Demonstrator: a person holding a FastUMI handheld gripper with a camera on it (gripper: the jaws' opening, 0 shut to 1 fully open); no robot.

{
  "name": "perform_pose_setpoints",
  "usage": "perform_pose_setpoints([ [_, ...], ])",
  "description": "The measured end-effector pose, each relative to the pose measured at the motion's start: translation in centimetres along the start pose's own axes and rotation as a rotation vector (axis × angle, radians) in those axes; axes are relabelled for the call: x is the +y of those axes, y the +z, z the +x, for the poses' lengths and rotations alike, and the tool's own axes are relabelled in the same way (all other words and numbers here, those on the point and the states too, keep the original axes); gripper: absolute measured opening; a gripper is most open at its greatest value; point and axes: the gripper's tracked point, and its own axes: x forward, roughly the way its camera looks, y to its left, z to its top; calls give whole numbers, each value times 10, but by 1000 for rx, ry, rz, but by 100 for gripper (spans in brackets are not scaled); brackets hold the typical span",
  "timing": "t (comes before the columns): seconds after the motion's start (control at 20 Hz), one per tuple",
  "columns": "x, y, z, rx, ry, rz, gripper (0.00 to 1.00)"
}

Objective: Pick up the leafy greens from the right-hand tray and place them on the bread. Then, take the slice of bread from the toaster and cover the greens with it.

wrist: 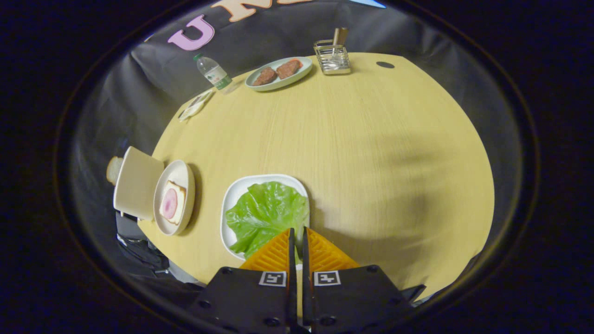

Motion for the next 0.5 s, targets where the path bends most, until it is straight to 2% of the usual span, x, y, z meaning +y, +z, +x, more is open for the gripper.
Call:
perform_pose_setpoints([
  [0.5,52,35,-47,-130,121,65,8],
])
